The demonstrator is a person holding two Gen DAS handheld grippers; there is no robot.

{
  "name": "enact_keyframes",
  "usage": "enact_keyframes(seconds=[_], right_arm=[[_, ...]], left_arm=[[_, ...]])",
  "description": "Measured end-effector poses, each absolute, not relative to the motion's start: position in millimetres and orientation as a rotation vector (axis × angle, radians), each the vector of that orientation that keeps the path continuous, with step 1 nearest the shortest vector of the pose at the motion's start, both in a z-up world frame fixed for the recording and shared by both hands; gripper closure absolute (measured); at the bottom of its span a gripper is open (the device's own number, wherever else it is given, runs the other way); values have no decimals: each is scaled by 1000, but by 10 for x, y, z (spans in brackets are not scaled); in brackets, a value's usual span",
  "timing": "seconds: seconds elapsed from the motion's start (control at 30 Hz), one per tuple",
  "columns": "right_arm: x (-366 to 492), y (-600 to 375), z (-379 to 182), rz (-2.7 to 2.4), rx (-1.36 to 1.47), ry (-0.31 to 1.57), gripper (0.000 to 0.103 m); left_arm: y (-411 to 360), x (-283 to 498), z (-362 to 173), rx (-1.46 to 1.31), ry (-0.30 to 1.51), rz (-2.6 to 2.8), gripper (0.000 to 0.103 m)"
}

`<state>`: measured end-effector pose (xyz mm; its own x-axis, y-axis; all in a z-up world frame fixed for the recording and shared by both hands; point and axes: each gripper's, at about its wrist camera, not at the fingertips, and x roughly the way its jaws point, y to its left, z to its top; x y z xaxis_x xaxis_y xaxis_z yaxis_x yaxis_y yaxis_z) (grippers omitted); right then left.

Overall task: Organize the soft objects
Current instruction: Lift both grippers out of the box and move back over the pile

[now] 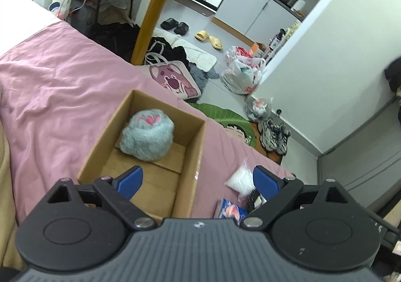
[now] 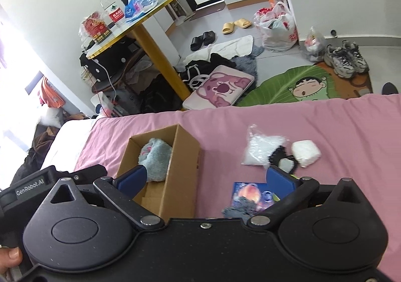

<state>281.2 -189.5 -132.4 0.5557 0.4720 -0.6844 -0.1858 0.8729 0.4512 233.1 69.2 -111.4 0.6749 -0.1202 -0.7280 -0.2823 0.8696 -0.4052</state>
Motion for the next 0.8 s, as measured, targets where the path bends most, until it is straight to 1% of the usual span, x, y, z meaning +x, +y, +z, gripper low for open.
enact_keyframes(seconds=[0.27, 0.8], right_arm=[[2656, -2212, -1336, 378, 333, 893, 0], [2610, -2638, -1478, 407, 283, 934, 0]], left_arm=[[272, 2237, -1070, -467, 834, 70, 9], [-139, 2201, -1159, -414, 875, 120, 9]])
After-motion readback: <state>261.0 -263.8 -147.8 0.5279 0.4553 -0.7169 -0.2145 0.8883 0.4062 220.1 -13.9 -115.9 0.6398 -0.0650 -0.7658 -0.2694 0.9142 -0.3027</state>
